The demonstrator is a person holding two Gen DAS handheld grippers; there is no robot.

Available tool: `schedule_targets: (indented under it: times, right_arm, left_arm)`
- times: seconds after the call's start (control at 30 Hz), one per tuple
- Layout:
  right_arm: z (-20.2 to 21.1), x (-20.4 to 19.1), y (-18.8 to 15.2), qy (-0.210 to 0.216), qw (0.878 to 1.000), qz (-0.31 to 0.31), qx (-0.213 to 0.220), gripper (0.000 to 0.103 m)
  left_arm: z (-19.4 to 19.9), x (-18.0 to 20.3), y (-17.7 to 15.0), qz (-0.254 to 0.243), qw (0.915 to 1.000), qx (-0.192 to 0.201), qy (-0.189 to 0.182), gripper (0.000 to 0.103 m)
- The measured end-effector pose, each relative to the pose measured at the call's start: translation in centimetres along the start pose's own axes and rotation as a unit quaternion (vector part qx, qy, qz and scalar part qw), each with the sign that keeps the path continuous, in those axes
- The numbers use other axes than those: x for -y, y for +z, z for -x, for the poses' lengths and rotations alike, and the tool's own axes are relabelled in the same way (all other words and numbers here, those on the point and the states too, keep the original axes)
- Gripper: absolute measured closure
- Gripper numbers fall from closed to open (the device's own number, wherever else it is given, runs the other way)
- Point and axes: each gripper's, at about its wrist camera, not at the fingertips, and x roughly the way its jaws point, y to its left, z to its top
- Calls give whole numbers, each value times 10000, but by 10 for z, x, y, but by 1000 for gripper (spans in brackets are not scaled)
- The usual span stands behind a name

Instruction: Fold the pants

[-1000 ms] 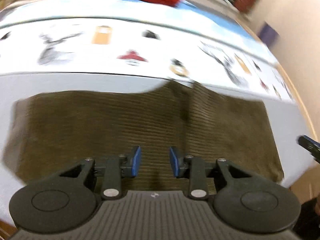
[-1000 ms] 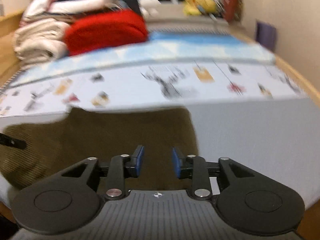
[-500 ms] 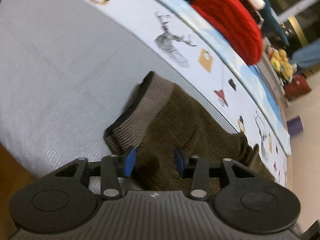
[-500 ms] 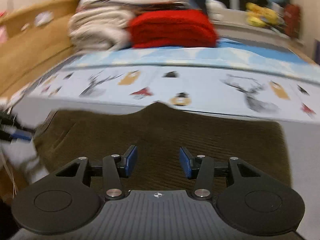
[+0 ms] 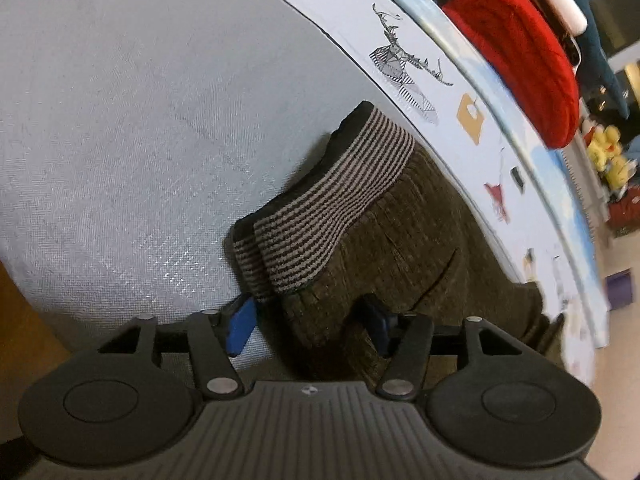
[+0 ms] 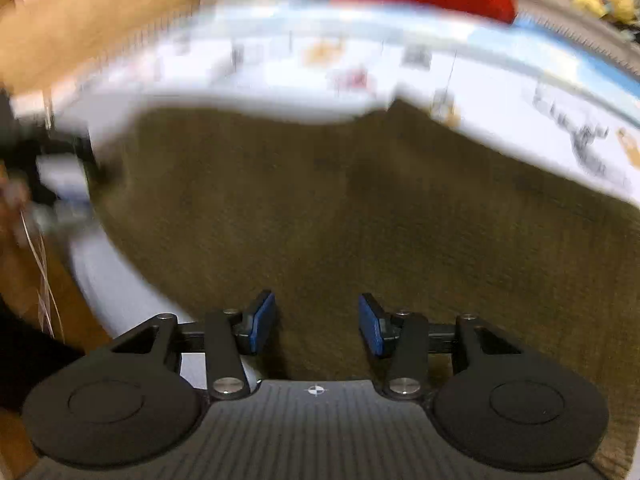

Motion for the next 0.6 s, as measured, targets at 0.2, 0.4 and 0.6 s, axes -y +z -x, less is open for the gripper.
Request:
schedule_targets:
  times: [0.2,0.4,0.6]
  right_arm:
    - [41,29,4,130,9947,-679,760,54]
    - [76,95,-5,-478,9762,-1456,1533,55]
    - [120,193,-55,-1424,9083,-3197,2291,54]
  left_arm:
    - [24,43,4,-545,9964,167,624,79]
    - [88,190,-44,-2685,9491,1420,831,86]
    - [138,348,-183,-4701,8492,2400,-140,88]
